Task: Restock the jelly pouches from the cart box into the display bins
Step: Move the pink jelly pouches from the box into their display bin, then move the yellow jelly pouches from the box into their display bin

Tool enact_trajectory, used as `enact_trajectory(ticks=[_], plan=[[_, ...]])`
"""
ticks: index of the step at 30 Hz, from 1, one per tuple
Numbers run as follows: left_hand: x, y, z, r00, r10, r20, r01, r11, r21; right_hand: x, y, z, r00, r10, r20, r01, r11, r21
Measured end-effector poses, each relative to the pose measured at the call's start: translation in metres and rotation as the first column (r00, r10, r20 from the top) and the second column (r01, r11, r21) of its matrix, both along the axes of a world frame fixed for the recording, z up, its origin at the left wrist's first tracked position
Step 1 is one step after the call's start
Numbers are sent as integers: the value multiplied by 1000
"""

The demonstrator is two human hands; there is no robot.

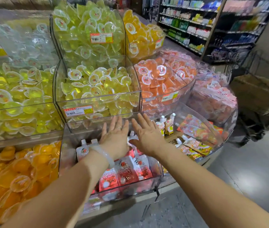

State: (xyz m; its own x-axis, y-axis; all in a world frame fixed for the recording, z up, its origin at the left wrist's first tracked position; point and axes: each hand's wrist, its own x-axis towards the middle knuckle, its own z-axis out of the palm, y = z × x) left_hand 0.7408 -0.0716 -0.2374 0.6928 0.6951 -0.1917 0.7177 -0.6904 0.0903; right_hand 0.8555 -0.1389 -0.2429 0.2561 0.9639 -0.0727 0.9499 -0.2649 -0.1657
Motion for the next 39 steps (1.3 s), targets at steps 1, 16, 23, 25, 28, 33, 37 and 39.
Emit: enact_trajectory(ticks=[1,16,23,25,28,33,37,39], plan=[[10,-6,4,1000,-19,1,19,1000,16,9,-7,3,1000,-14,5,14,1000,18],[266,-203,33,929,-356,101,354,935,38,239,-248,33,883,-464,72,458,885,85],[384,-296,33,856,-511,75,507,859,67,333,-356,35,792,-605,78,603,796,48],[417,-315,31,834,-548,65,544,837,64,358,-376,34,762,-645,61,643,764,45],[467,-335,29,806,-589,59,588,808,41,397,-399,30,726,-687,43,686,727,36],[567,-350,21,756,-652,61,651,758,35,484,-416,25,681,-732,42,731,682,35],[663,-343,20,736,-670,96,667,742,68,579,-408,28,662,-748,44,746,664,45],[712,-336,26,740,-664,108,661,747,69,629,-400,34,661,-747,65,746,664,41]])
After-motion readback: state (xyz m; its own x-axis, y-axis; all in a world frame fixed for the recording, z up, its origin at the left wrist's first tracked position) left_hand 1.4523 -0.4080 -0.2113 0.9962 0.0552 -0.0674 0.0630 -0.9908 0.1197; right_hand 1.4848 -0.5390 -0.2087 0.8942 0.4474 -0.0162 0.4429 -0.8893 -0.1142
